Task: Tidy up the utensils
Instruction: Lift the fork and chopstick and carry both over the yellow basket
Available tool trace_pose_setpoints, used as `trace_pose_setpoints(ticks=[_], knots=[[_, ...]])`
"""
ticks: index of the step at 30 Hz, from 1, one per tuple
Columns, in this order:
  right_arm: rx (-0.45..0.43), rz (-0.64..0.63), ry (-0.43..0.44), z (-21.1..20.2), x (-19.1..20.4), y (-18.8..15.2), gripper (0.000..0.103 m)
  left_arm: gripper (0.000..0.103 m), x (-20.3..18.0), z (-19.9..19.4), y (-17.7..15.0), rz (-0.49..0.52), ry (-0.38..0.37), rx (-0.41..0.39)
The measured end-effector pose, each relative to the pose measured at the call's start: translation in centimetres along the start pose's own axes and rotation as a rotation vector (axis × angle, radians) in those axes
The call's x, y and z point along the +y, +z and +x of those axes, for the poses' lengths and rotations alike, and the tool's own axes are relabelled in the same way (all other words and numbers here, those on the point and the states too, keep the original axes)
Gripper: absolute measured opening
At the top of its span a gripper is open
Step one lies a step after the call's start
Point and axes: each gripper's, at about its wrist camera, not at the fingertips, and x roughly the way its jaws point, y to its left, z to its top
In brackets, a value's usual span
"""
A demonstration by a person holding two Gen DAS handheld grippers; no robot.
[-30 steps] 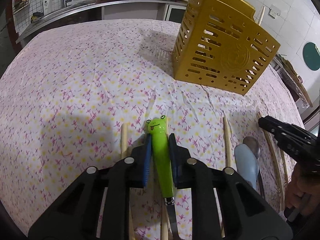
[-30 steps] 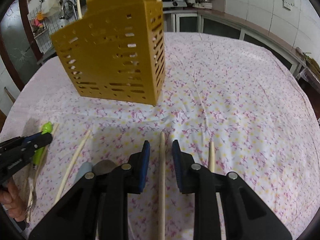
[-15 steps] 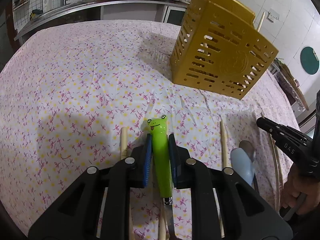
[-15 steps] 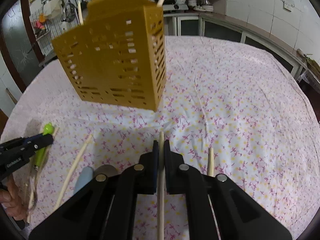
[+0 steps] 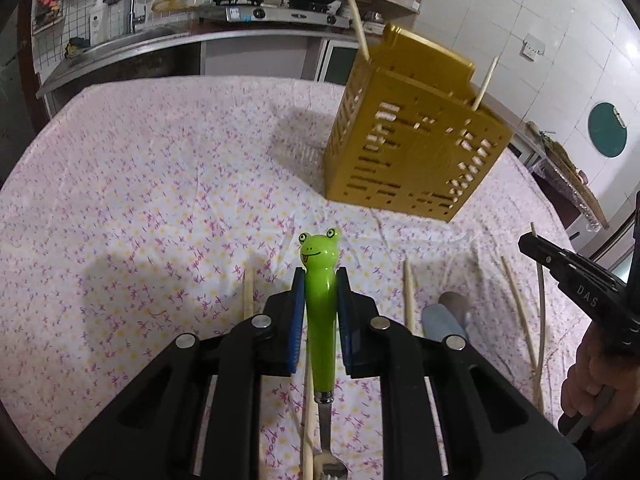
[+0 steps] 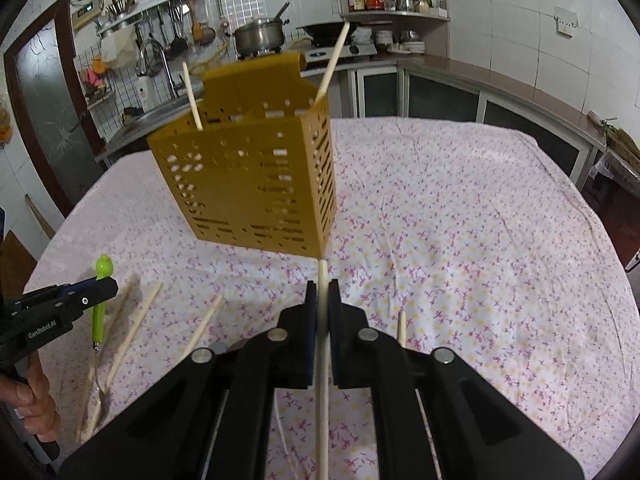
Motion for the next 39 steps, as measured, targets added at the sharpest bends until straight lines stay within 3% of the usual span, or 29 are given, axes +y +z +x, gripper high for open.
trace_pose_setpoints(ticks=[17,26,34,39], knots=[[-0.198,-0.004,0.006,-8.8,0.2,1.9,0.006,0.014,-1.9,-8.3,1.7,0.051,-0.008,-0.188],[-0.302,-0.036,-0.011,-12.9,1.1,2.9,0.006,0.014,-2.8,-11.5,2.9,0.086,0.044,-0.293],[-0.337,-0.05,-0.05,-14.0,1.5,3.2,0.006,0.013,-3.5,-13.0,3.9,0.104,0.123,-0.365],[-0.349,-0.058,-0.049,-14.5,1.5,3.5,0.006,0.013,-3.7,-13.5,5.0,0.104,0.13,-0.398]])
